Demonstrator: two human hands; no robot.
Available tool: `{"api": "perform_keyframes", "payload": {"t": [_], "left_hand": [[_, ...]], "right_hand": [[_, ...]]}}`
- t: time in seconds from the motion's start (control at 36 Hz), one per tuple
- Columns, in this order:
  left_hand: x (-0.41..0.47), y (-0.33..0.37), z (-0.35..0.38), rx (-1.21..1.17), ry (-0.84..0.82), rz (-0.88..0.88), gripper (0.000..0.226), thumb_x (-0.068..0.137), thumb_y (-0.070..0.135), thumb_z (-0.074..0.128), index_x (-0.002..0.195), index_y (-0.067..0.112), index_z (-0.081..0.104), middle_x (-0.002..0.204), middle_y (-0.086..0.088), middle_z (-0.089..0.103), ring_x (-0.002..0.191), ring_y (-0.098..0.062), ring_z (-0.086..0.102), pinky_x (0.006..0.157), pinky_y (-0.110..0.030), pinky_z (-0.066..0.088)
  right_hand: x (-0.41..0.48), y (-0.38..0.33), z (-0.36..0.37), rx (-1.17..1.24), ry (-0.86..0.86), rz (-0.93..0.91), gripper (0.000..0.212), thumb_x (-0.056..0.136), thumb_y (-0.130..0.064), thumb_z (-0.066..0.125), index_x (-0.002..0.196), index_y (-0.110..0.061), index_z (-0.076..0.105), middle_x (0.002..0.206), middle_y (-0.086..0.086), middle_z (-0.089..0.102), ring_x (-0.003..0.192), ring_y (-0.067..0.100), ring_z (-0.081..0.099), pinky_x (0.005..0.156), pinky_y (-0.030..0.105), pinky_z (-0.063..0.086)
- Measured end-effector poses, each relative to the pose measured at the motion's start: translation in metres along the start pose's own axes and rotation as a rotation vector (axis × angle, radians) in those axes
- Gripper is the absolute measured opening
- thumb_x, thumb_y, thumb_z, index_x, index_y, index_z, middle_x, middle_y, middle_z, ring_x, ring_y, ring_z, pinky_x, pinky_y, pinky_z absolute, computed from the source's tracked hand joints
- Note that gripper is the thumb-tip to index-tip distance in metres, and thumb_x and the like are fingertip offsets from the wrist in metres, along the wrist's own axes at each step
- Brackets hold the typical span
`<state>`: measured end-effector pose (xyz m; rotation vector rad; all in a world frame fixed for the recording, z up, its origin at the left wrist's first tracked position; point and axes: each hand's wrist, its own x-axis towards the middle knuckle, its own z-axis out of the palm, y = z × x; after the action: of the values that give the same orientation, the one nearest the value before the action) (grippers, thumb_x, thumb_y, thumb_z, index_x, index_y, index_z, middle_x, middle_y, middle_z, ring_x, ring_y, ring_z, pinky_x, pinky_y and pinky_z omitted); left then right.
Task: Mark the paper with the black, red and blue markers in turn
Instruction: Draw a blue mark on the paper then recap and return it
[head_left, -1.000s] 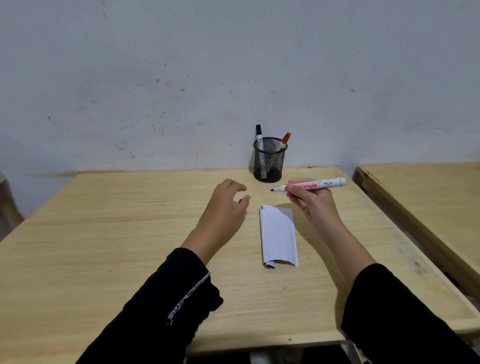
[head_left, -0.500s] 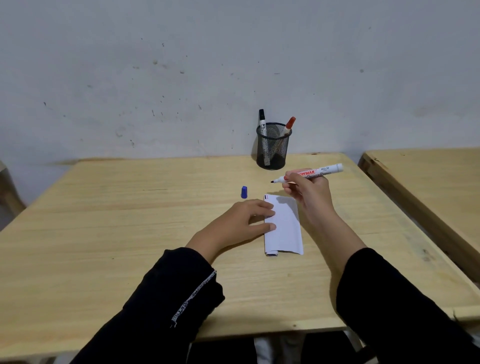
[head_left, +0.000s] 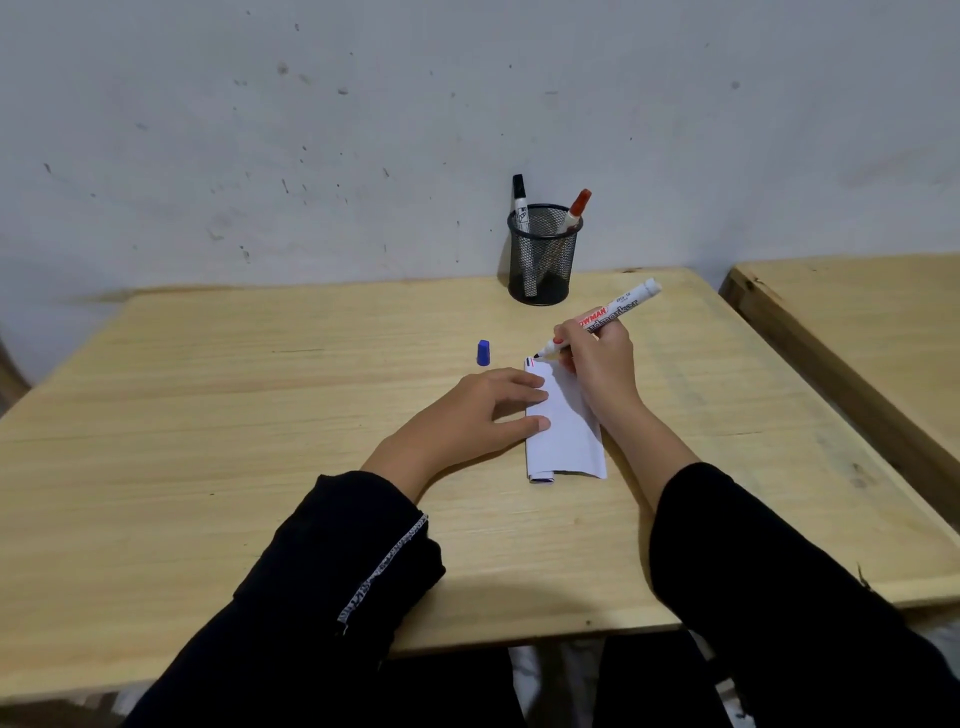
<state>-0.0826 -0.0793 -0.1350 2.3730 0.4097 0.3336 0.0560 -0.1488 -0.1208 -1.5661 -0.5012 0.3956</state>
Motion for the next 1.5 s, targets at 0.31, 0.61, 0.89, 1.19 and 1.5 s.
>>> {"api": "perform_keyframes", "payload": {"t": [0.31, 0.61, 0.89, 1.19, 1.5], "left_hand": [[-0.001, 0.003, -0.001, -0.015, -0.014, -0.013, 0.039, 0.086, 0.033, 0.064, 0.122, 0.018, 0.063, 0.136, 0.008, 0.053, 0.124, -0.005, 0.047, 0.106, -0.029, 0.039], [0.000, 0.003, -0.002, -0.006, -0.025, -0.024, 0.039, 0.086, 0.032, 0.065, 0.122, 0.017, 0.063, 0.136, 0.007, 0.053, 0.122, -0.002, 0.047, 0.099, -0.014, 0.035], [0.000, 0.002, -0.002, -0.029, -0.027, -0.030, 0.039, 0.085, 0.033, 0.065, 0.121, 0.018, 0.064, 0.134, 0.010, 0.053, 0.116, 0.004, 0.047, 0.090, -0.002, 0.032], [0.002, 0.005, -0.006, 0.049, -0.030, -0.002, 0.037, 0.085, 0.037, 0.064, 0.117, 0.019, 0.065, 0.129, 0.009, 0.054, 0.120, -0.005, 0.048, 0.102, -0.028, 0.041], [0.020, -0.001, -0.024, 0.293, 0.172, -0.173, 0.046, 0.096, 0.032, 0.046, 0.139, 0.017, 0.042, 0.135, -0.006, 0.044, 0.128, -0.022, 0.035, 0.103, -0.035, 0.037]], "right_hand": [[0.002, 0.003, 0.002, -0.065, -0.006, -0.021, 0.010, 0.087, -0.017, 0.055, 0.089, -0.007, 0.053, 0.071, -0.002, 0.054, 0.064, 0.008, 0.054, 0.058, 0.018, 0.042], [0.004, 0.004, 0.003, -0.134, -0.022, -0.021, 0.012, 0.086, -0.018, 0.053, 0.087, -0.005, 0.051, 0.074, 0.002, 0.050, 0.066, 0.011, 0.048, 0.058, 0.021, 0.041], [0.004, 0.003, -0.002, 0.024, 0.005, 0.043, 0.008, 0.083, -0.012, 0.054, 0.076, -0.008, 0.052, 0.064, 0.002, 0.051, 0.057, 0.011, 0.047, 0.057, 0.024, 0.042], [0.007, -0.012, -0.013, 0.424, 0.050, 0.140, 0.012, 0.085, -0.003, 0.054, 0.073, -0.008, 0.054, 0.063, 0.004, 0.053, 0.047, 0.008, 0.044, 0.048, 0.018, 0.039], [0.005, -0.036, -0.029, 0.526, 0.033, 0.104, 0.018, 0.084, 0.002, 0.051, 0.068, -0.006, 0.052, 0.064, 0.005, 0.050, 0.044, 0.008, 0.043, 0.044, 0.017, 0.037]]}}
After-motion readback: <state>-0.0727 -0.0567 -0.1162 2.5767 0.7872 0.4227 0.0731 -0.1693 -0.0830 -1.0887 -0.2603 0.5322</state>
